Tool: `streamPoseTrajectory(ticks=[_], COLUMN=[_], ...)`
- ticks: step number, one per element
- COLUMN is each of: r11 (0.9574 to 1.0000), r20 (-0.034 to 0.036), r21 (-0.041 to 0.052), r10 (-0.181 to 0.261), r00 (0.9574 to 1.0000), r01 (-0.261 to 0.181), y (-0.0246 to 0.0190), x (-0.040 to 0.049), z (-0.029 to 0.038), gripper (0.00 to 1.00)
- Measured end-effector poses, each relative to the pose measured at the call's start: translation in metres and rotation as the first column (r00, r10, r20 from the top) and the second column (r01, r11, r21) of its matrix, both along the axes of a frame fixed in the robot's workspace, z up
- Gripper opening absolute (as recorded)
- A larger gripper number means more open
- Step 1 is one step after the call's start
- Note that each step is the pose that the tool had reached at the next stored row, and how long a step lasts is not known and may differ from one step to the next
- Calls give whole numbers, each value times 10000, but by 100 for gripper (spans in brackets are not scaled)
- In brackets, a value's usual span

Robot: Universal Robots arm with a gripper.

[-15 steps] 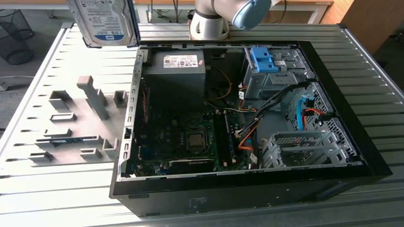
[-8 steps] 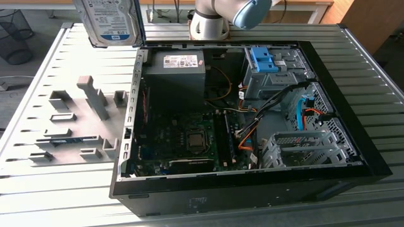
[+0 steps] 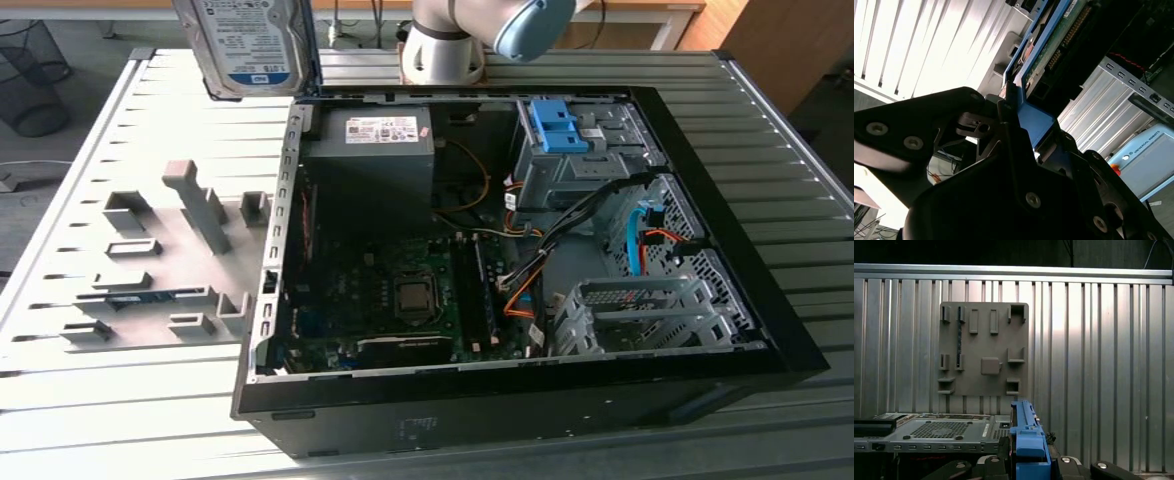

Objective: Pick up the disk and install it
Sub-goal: 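Pick up the disk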

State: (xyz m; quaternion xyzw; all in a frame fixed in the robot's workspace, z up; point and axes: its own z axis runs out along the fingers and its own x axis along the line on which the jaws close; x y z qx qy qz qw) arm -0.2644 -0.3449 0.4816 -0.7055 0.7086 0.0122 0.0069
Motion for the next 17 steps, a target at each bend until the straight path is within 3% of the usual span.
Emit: streamPoseTrajectory(ticks=[17], r11=[10000], r20=[0], r21=[0], r10=[0], r00=[10000], r01=[0], y=[0], x=[290], z=[0], gripper=[37])
